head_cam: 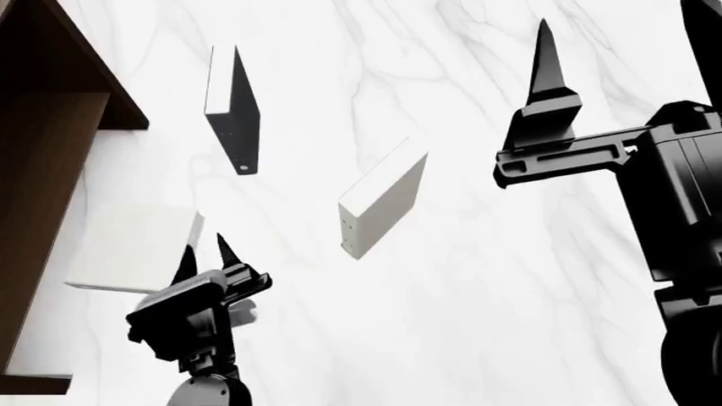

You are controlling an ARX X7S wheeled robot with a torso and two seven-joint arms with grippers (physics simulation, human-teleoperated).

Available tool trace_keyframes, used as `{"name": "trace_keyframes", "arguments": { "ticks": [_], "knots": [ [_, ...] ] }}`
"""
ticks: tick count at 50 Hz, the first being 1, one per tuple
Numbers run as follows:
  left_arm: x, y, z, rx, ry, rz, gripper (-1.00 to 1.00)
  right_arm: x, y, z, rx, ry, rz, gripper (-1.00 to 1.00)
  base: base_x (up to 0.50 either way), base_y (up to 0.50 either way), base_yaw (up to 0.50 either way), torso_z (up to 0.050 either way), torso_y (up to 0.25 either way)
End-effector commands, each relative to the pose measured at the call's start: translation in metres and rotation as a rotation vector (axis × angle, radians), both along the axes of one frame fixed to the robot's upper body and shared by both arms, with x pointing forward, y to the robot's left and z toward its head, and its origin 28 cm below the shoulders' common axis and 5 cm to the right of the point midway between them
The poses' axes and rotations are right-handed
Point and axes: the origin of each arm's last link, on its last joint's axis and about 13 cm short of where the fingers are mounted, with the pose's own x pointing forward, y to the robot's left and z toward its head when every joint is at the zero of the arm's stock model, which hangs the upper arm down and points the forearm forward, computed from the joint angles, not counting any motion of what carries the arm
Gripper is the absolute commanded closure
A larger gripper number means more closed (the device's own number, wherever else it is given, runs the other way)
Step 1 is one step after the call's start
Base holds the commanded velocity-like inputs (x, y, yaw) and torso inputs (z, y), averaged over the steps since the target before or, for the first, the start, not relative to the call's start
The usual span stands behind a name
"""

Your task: Pick up the book on the right and place it under the cabinet shelf.

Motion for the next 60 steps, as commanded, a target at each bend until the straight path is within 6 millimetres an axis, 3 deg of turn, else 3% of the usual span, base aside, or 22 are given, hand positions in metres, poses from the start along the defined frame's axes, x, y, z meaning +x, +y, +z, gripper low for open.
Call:
{"name": "trace_keyframes", "arguments": {
  "ticks": [1, 16, 36, 49, 60],
  "knots": [
    [-0.007, 0.058, -0.046, -0.367, 0.301, 0.342, -1.0, -0.002, 0.001, 0.005, -0.004, -0.017, -0.002, -1.0, 0.0, 0.01, 0.01, 0.0, 0.0],
    [-0.002, 0.067, -0.051, -0.377, 0.34, 0.361, -1.0, -0.005, 0.003, 0.011, -0.008, -0.041, -0.005, -1.0, 0.0, 0.0, 0.0, -0.003, -0.007],
    [-0.002, 0.079, -0.044, -0.35, 0.338, 0.407, -1.0, -0.005, 0.003, 0.008, -0.008, -0.03, -0.003, -1.0, 0.0, 0.0, 0.0, -0.003, -0.006],
    [0.001, 0.088, -0.055, -0.356, 0.353, 0.434, -1.0, -0.004, 0.003, 0.007, -0.009, -0.029, -0.005, -1.0, 0.0, 0.0, 0.01, -0.002, -0.006],
    [-0.002, 0.093, -0.049, -0.362, 0.354, 0.46, -1.0, -0.003, 0.004, 0.007, -0.012, -0.029, -0.005, -1.0, 0.0, 0.01, 0.01, -0.003, -0.005]
  ]
}}
